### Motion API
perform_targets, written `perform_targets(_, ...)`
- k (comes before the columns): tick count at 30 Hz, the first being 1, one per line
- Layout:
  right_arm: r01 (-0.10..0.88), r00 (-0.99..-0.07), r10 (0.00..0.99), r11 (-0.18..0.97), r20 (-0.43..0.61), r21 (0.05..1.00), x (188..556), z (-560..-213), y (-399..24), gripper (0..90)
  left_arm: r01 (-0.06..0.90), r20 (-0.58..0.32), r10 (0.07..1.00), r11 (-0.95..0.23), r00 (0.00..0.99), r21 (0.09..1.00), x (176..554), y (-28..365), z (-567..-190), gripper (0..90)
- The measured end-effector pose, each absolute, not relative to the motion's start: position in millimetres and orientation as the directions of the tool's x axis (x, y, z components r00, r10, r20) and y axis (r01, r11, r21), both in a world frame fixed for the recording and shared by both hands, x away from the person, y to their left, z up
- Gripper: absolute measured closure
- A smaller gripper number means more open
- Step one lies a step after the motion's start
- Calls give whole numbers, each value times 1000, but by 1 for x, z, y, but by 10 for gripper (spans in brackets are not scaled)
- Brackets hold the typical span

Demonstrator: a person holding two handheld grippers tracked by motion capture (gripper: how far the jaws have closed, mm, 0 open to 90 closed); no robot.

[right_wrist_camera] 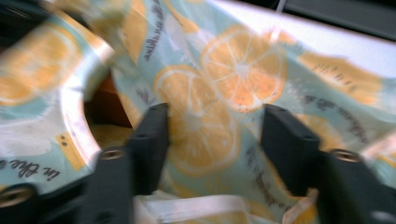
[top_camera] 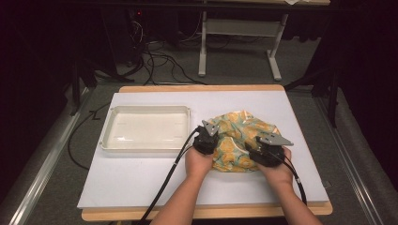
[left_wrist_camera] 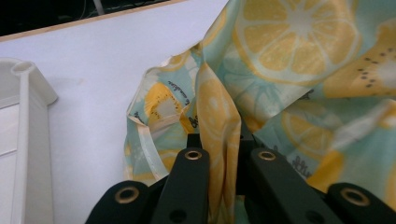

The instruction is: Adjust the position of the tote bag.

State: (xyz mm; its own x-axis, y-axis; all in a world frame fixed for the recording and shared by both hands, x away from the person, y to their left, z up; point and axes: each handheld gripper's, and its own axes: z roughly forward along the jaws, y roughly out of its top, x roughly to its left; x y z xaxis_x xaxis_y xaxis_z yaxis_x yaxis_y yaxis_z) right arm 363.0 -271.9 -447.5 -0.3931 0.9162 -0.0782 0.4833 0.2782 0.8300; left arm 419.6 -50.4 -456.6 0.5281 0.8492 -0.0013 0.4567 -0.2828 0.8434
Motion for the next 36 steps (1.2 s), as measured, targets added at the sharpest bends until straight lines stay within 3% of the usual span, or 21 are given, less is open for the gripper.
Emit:
perform_targets(1,484,-411,908,296,-85,823,368,-448,-272,824,458,-4,849,-281,528,843,419,-50,-456,885)
perform_targets(2,479,-415,906,292,-79,828,372,-445,-274,900,459,-7,849,-279,528,844,418,-49,-456,881)
perform_targets(7,426,-327,940,239,-97,873,393,-424,-285,900,460,24,849,-309,528,832,412,-46,-461,876)
perform_targets(10,426,-289,949,244,-125,871,410,-429,-284,900,448,23,841,-310,540,839,404,-41,-458,833)
perform_targets(12,448,-285,951,245,-123,860,420,-439,-280,900,417,32,836,-306,548,856,397,-37,-453,671)
perform_targets(13,448,-285,951,245,-123,860,420,-439,-280,900,394,35,836,-294,548,871,392,-35,-448,671)
perform_targets(14,457,-292,949,251,-123,853,425,-443,-278,900,361,32,837,-270,546,893,386,-31,-440,613)
perform_targets(17,466,-293,949,248,-117,849,427,-446,-275,900,261,3,812,-190,583,946,369,-30,-418,660)
perform_targets(20,466,-298,947,256,-122,847,428,-447,-274,900,186,1,777,-152,630,971,359,-43,-399,780)
perform_targets(23,470,-305,944,262,-124,843,428,-446,-274,900,113,41,782,-141,622,984,353,-55,-388,798)
perform_targets(27,473,-314,942,261,-116,841,427,-445,-275,900,144,-4,801,-102,599,984,355,-52,-383,736)
perform_targets(33,477,-322,941,258,-106,840,427,-445,-274,900,248,-24,784,-167,620,954,368,-55,-401,757)
perform_targets(35,475,-321,941,256,-104,842,427,-446,-274,900,264,-8,772,-207,636,942,368,-65,-408,677)
perform_targets(36,475,-324,941,256,-104,842,427,-446,-274,900,300,-15,776,-226,631,927,370,-73,-413,492)
